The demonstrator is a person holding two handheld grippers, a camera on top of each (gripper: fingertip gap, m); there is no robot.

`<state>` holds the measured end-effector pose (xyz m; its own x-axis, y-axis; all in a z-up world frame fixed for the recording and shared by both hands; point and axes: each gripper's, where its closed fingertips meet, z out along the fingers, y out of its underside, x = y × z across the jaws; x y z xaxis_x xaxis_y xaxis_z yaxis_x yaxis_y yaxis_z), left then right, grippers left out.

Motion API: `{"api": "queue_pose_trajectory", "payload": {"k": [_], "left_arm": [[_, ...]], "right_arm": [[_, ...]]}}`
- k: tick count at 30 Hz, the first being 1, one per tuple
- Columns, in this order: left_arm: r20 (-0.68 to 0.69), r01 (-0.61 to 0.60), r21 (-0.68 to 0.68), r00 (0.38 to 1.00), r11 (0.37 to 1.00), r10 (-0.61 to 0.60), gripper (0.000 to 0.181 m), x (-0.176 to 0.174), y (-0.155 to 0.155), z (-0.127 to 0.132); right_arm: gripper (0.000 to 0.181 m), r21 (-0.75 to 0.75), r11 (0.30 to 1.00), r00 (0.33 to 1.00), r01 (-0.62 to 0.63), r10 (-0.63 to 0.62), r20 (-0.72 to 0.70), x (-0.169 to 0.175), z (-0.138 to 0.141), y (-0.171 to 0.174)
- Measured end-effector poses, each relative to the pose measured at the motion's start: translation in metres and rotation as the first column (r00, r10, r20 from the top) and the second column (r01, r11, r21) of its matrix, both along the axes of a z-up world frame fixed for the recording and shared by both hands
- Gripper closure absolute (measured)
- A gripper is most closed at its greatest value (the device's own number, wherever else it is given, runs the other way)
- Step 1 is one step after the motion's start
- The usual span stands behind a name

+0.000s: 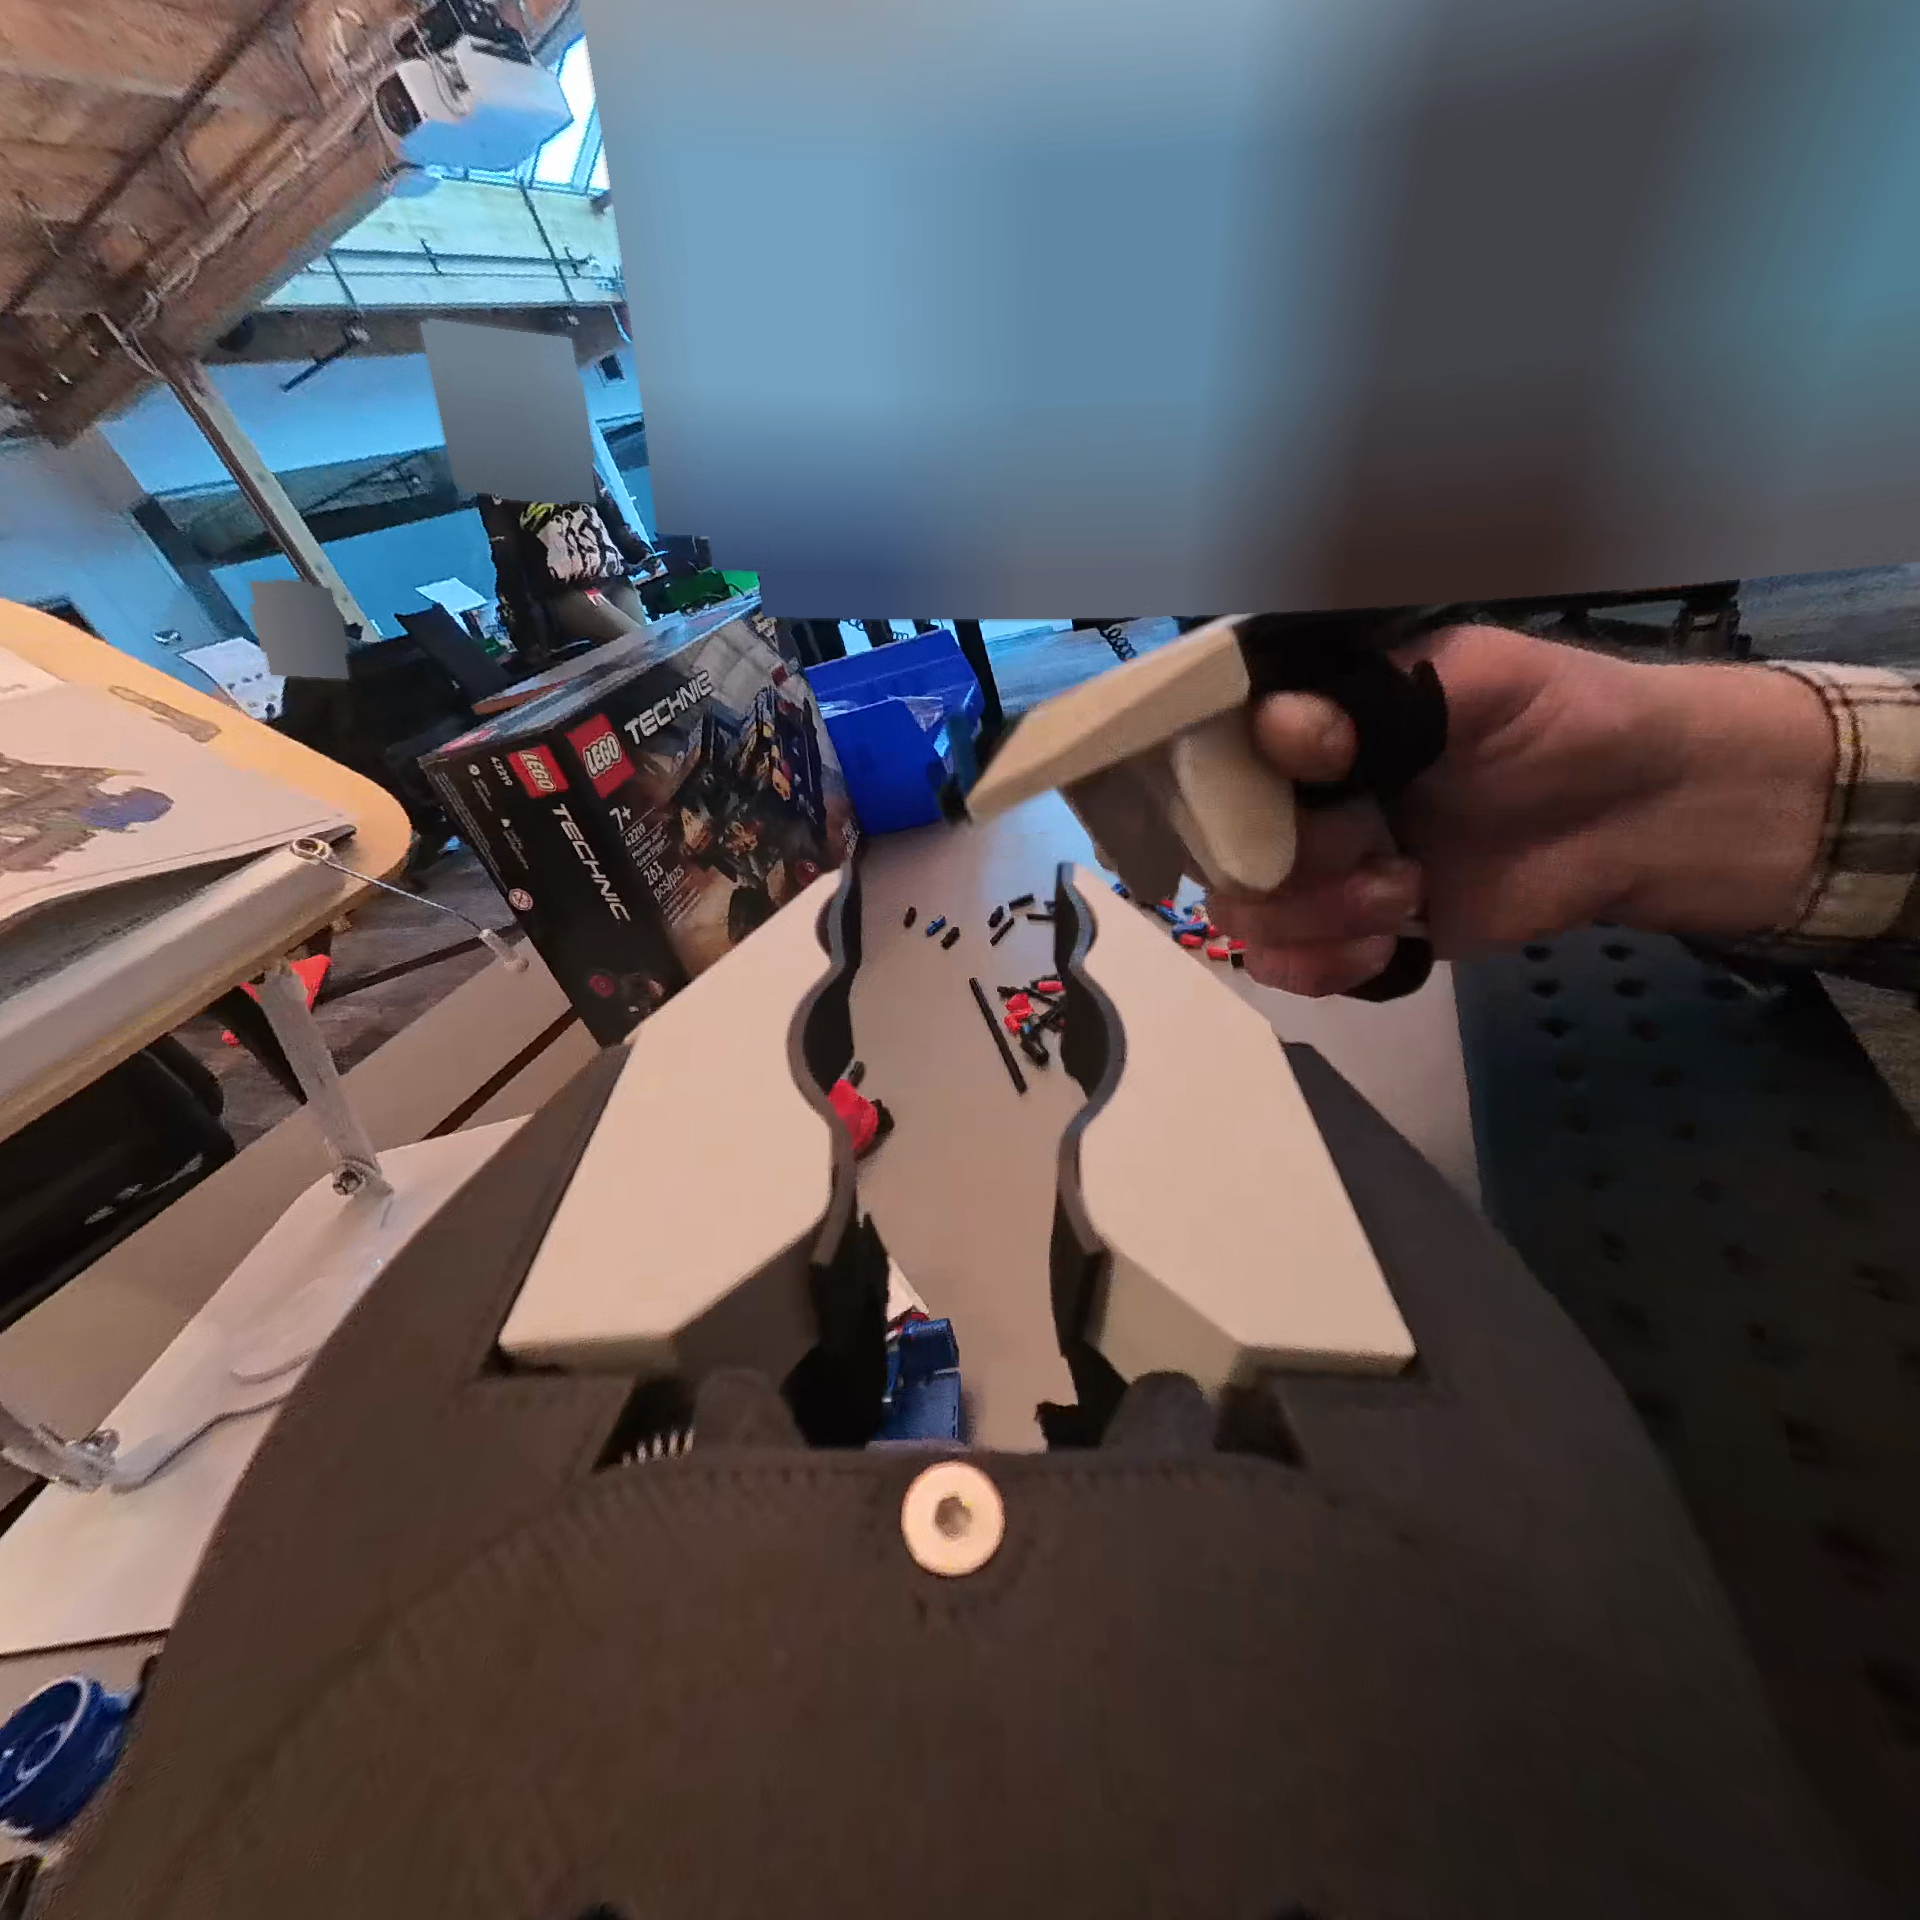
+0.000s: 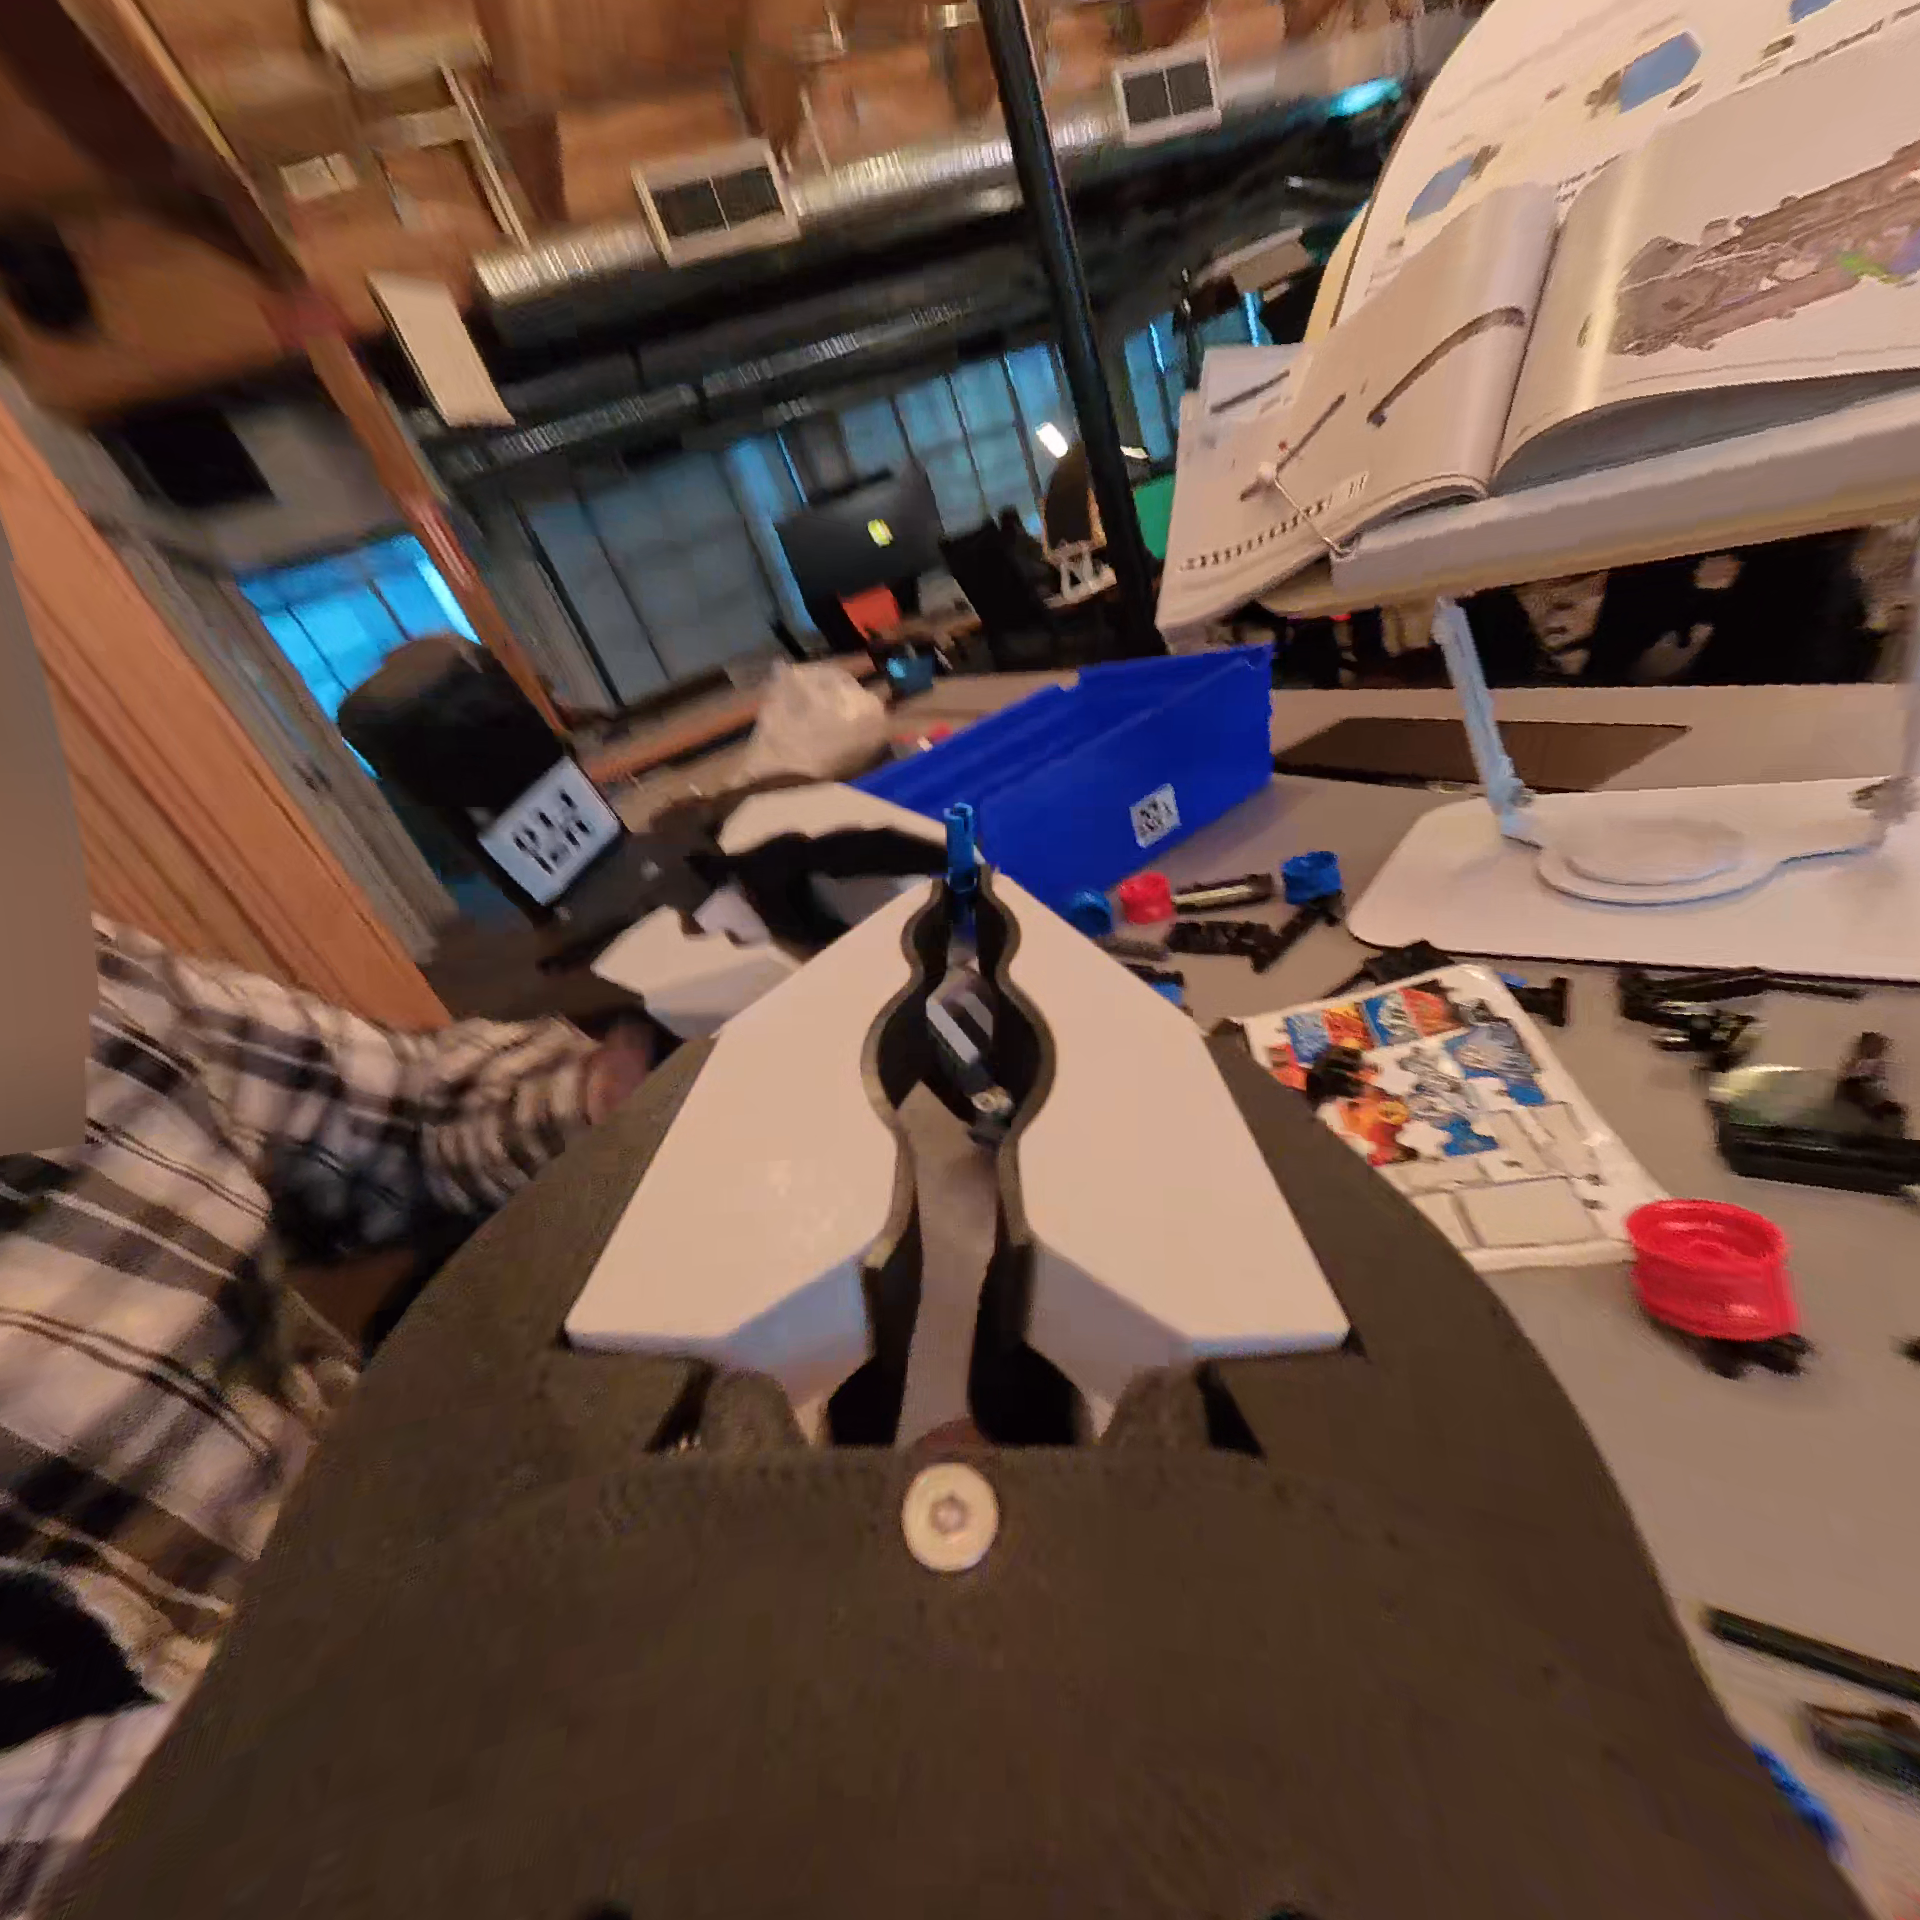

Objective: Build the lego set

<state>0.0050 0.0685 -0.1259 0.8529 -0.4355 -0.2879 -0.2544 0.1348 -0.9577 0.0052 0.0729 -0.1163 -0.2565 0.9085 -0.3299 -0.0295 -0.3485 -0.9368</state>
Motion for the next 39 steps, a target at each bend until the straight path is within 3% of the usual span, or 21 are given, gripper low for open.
{"api": "queue_pose_trajectory", "payload": {"k": [8,17,27,32,39], "left_arm": [[-0.172,-0.068,0.06,0.982,0.996,0.078,0.146,0.012,0.012,-0.009],[-0.298,-0.187,0.147,0.928,0.971,0.223,0.171,0.013,0.03,-0.01],[-0.452,-0.247,0.245,0.826,0.938,0.336,0.177,0.011,0.036,-0.013],[-0.456,-0.247,0.214,0.83,0.945,0.32,0.18,0.01,0.039,-0.018],[-0.495,-0.219,0.165,0.825,0.962,0.273,0.18,0.011,0.042,-0.029]], "right_arm": [[0.178,-0.284,0.954,0.991,-0.097,0.067,-0.112,-0.007,0.002,-0.008],[0.178,-0.367,0.927,0.993,-0.078,0.038,-0.116,-0.017,-0.008,-0.014],[0.178,-0.476,0.879,0.99,-0.003,-0.064,-0.124,-0.023,-0.01,-0.011],[0.178,-0.398,0.916,0.993,0.054,-0.09,-0.072,-0.024,-0.015,-0.01],[0.178,-0.249,0.968,0.997,0.011,0.01,0.081,-0.023,-0.027,-0.009]]}}
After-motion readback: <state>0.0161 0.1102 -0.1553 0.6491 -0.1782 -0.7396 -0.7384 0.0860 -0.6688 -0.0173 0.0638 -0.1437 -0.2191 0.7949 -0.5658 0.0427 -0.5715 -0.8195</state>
